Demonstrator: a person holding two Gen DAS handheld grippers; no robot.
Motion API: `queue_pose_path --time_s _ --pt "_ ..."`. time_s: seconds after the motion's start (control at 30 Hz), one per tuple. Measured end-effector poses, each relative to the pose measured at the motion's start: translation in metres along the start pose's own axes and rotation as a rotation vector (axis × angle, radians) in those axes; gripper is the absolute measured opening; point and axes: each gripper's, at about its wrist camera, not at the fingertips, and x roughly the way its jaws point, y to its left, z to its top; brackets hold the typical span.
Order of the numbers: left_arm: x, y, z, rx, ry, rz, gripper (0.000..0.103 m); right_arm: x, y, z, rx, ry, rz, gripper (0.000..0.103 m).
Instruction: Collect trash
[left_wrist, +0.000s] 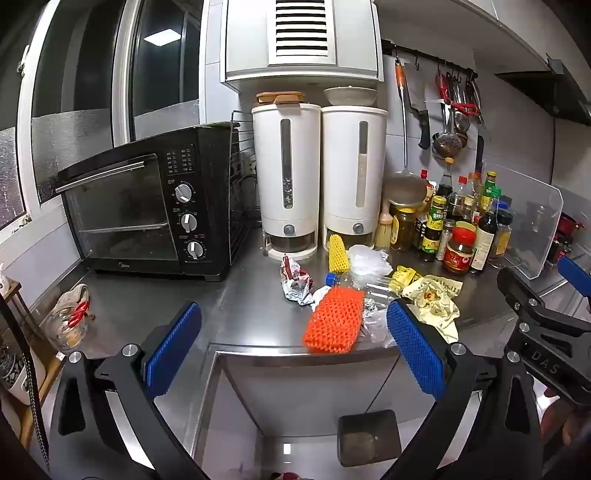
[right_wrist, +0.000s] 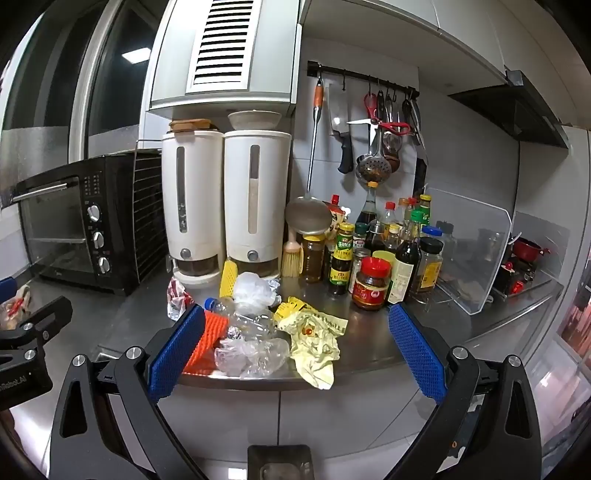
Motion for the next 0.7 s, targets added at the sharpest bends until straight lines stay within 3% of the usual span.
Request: queue_pose_path --time_s 0.57,0.7 --pt "0.001 -0.003 -0.001 -0.011 -0.002 -0.005 0.095 0.008 0.002 -0.009 -0.001 -0.001 -0.005 0.100" --pt "0.000 0.004 0.003 -0.014 -0.001 -0.007 0.095 -0.001 0.000 0.005 -0.010 -0.002 -0.004 0.100"
